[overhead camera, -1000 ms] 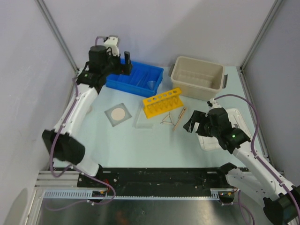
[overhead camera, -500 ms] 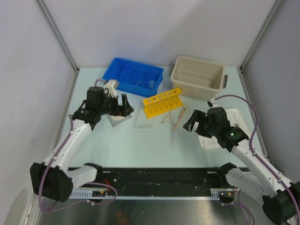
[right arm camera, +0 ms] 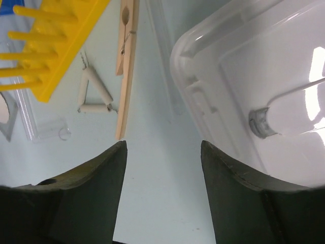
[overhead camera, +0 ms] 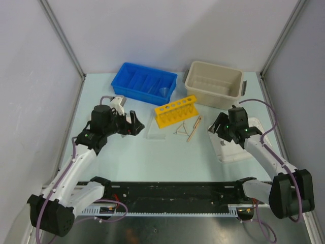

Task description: Organize the chemistry lab equipment

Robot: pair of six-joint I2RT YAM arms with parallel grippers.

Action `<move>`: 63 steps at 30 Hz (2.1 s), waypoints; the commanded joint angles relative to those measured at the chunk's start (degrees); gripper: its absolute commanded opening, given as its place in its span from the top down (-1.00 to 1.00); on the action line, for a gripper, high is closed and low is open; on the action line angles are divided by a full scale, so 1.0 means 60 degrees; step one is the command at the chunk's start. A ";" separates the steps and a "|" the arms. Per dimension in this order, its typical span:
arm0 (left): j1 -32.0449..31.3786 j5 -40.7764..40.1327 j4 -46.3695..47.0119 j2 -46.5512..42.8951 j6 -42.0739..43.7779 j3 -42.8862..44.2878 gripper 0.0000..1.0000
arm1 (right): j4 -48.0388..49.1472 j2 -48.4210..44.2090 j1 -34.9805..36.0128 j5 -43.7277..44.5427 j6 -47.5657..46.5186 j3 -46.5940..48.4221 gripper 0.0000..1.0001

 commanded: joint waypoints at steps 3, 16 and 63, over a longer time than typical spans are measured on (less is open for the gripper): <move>-0.0246 0.0270 0.0458 -0.0201 -0.0174 0.0045 -0.86 | 0.0653 -0.0325 -0.0565 -0.0647 -0.0614 0.0600 -0.23; -0.0327 -0.0109 0.0458 -0.0366 -0.0161 0.0017 -0.83 | 0.1416 0.1697 -0.0068 0.1165 -0.1743 0.1722 0.00; -0.0323 -0.0512 0.0463 -0.0302 -0.0435 0.0049 -0.66 | 0.1709 0.6063 0.1411 0.2813 -0.3515 0.4014 0.60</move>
